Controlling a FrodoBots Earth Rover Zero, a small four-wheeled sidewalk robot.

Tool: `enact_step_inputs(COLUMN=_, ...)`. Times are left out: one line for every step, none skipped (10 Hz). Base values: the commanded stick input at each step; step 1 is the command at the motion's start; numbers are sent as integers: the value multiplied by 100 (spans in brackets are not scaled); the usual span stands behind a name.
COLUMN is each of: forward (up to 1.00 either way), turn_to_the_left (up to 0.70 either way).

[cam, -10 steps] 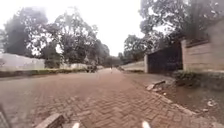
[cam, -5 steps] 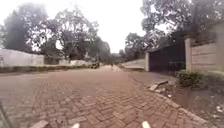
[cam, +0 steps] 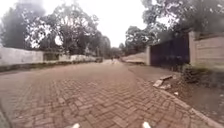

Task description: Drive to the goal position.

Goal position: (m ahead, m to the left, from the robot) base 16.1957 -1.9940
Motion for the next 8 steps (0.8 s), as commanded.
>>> enact_step_inputs(forward=70, turn_to_the_left=0)
enact_step_inputs(forward=70, turn_to_the_left=0)
enact_step_inputs(forward=70, turn_to_the_left=0)
enact_step_inputs(forward=70, turn_to_the_left=0)
enact_step_inputs(forward=70, turn_to_the_left=0)
enact_step_inputs(forward=70, turn_to_the_left=7)
enact_step_inputs(forward=70, turn_to_the_left=3)
enact_step_inputs(forward=70, turn_to_the_left=0)
